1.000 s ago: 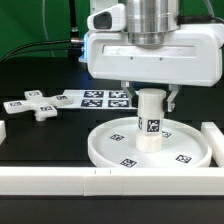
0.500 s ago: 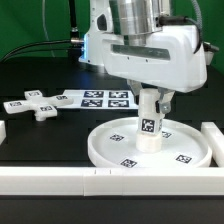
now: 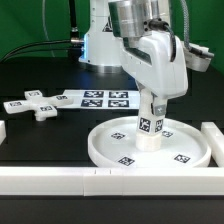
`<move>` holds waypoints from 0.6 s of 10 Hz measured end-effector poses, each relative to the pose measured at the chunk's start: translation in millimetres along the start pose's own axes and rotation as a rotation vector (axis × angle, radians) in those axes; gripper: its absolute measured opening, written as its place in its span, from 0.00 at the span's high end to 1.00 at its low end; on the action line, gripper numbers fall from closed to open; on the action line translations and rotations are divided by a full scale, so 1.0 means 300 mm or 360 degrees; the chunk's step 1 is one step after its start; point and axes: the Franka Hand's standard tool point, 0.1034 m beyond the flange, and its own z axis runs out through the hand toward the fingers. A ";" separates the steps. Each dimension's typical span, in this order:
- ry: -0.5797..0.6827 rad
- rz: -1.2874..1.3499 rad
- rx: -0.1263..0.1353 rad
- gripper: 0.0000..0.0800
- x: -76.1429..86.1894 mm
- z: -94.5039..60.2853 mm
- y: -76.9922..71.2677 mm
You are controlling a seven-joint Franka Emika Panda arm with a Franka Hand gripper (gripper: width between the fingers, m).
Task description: Assemble round table
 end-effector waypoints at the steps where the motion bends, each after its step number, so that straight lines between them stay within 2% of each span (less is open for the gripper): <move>1: -0.0006 0.0037 0.0002 0.39 -0.005 0.001 0.000; 2: -0.0011 0.0043 0.0003 0.26 -0.009 0.003 0.000; 3: -0.0016 -0.0048 -0.0005 0.26 -0.010 0.002 0.003; 4: -0.0026 -0.0122 -0.0020 0.20 -0.013 0.000 0.008; 6: -0.0021 -0.0217 -0.0028 0.19 -0.031 0.017 0.026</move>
Offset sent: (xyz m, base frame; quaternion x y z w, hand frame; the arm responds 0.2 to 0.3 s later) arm -0.0052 -0.0026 0.0079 -0.0377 -0.0164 -0.1084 0.9933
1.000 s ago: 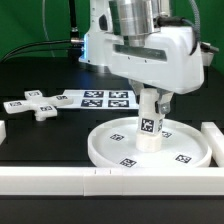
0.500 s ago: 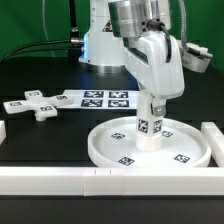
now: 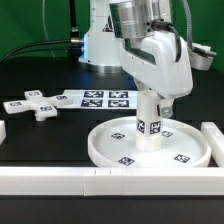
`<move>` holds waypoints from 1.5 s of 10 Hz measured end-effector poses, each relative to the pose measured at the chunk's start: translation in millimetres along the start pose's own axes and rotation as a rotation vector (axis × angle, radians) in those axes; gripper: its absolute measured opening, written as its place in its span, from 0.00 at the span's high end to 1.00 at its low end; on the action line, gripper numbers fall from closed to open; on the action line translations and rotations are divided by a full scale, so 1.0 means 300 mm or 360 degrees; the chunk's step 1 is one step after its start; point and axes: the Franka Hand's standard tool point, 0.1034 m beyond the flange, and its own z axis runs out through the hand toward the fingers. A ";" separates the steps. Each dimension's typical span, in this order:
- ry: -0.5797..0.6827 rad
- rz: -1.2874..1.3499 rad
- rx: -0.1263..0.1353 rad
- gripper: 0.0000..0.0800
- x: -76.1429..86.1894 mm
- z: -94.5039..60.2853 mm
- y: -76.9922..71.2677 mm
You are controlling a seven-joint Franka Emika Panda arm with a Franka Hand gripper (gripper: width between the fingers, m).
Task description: Assemble round table
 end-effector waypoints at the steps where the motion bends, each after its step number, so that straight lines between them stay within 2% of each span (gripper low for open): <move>1: -0.0001 -0.0158 -0.0001 0.19 -0.001 0.000 -0.001; 2: 0.0000 -0.0264 -0.0001 0.19 0.001 0.000 0.000; 4: -0.0029 -0.0676 -0.0050 0.19 0.001 -0.007 0.002; 8: -0.0007 -0.1418 -0.0109 0.19 0.013 -0.031 -0.022; 10: -0.0010 -0.1593 -0.0091 0.19 0.035 -0.043 -0.022; 13: -0.0017 -0.2005 -0.0112 0.19 0.039 -0.034 -0.017; 14: 0.0017 -0.2285 -0.0164 0.19 0.048 -0.025 -0.020; 15: 0.0024 -0.2467 -0.0185 0.19 0.050 -0.025 -0.022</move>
Offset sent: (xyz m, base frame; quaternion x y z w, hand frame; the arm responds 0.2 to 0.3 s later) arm 0.0027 -0.0073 0.0073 -0.0598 -0.0139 -0.3375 0.9393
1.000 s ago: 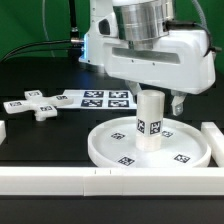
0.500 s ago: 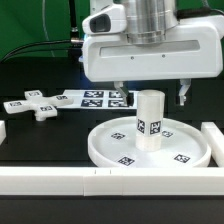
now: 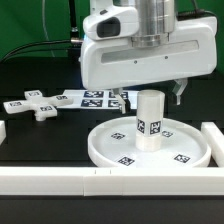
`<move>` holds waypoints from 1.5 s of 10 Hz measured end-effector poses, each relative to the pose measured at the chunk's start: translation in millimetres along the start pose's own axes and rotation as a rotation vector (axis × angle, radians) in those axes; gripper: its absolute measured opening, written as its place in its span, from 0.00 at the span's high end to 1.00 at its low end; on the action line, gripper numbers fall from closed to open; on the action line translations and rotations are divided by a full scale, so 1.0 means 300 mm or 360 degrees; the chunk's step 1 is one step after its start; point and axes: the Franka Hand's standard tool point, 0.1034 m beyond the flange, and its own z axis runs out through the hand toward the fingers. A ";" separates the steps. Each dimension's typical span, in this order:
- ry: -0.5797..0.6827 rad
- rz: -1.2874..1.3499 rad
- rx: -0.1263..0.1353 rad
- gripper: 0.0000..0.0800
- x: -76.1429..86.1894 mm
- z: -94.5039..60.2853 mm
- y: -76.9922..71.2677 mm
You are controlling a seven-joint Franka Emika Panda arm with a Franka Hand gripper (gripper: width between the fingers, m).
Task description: Assemble round table
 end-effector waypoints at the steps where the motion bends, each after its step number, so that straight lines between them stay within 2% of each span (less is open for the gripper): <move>1: -0.0001 -0.0195 -0.0007 0.19 0.003 -0.003 0.002; 4: 0.0011 -0.0566 -0.0047 0.19 0.024 -0.013 -0.011; 8: -0.0001 -0.0896 -0.0053 0.19 0.020 -0.009 0.001; 9: -0.0021 -0.1116 -0.0073 0.19 0.018 -0.003 -0.005; 12: -0.0070 -0.1575 -0.0096 0.19 0.027 -0.004 -0.029; 15: -0.0120 -0.1825 -0.0080 0.19 0.023 -0.004 -0.034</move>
Offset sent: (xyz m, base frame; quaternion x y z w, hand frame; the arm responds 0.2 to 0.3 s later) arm 0.0001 0.0143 0.0073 -0.0213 0.0269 -0.1694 0.9850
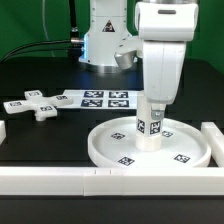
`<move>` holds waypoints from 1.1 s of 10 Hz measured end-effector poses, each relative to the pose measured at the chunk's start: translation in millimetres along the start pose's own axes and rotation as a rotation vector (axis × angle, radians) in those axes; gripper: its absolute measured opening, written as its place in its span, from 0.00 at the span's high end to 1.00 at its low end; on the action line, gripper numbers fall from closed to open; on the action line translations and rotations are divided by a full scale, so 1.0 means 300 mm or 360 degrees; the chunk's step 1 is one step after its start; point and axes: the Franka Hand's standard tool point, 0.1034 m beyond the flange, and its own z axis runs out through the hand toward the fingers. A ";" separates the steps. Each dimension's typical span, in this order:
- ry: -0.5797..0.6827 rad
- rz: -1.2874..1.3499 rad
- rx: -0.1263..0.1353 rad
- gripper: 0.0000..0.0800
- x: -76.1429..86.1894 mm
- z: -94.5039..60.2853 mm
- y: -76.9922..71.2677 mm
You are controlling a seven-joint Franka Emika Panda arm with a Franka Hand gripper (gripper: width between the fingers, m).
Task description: Assemble round table
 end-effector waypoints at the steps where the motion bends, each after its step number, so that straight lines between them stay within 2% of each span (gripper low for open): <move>1: -0.0007 -0.0097 -0.0001 0.19 -0.007 0.001 0.001; 3: -0.0029 -0.0280 -0.0004 0.19 -0.019 0.001 0.004; 11: -0.0121 -0.0866 -0.0003 0.19 -0.005 -0.002 0.007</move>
Offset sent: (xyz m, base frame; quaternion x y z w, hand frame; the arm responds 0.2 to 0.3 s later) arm 0.0045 0.0138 0.0007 -0.0067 -0.0001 -0.1744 0.9847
